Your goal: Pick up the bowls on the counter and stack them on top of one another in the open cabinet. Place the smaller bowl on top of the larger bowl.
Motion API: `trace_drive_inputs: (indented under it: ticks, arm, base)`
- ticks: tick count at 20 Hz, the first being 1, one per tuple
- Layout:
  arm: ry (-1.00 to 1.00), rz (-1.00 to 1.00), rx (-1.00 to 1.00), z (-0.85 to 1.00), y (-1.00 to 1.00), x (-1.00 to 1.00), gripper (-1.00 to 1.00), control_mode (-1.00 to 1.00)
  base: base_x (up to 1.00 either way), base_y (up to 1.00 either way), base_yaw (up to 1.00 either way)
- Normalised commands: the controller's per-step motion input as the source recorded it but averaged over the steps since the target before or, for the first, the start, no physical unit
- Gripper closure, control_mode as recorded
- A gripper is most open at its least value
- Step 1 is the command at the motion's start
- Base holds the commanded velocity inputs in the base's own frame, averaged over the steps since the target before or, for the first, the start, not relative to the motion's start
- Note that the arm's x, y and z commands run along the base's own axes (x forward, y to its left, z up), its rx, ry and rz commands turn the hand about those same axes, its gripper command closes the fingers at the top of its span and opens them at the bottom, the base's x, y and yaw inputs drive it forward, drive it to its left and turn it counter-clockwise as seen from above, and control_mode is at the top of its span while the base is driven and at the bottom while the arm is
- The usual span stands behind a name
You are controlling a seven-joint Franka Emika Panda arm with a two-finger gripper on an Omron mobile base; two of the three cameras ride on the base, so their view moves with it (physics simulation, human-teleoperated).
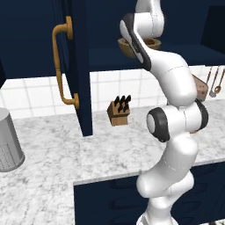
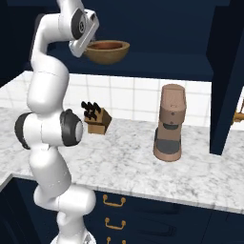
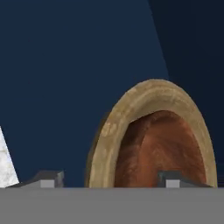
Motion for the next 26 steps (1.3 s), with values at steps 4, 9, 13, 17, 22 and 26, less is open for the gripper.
trace_drive_inputs:
  ticks: [4, 9, 13, 17, 22, 26]
  arm:
    - [-0.20, 0.00, -0.10, -0.13, 0.47, -1.00, -1.00, -1.00]
    - [-0.08, 0.01, -0.05, -0.58, 0.44, -1.00, -1.00, -1.00]
    - [0.00, 0.02, 0.00, -0.98, 0.08, -1.00, -1.00, -1.00]
    - [0.12, 0.00, 0.00, -1.00, 0.00, -1.00, -1.00, -1.00]
    - [0.17, 0.00, 0.00, -1.00, -0.04, -0.68, -1.00, -1.00]
    - [0.06, 0.00, 0.05, -0.42, -0.04, -0.14, -1.00, -1.00]
  base:
    - [0.00, 0.00, 0.00]
    - [0.00, 0.00, 0.00]
    - [0.00, 0.00, 0.00]
    - [0.00, 0.00, 0.00]
    - [0.00, 0.00, 0.00]
    - [0.00, 0.00, 0.00]
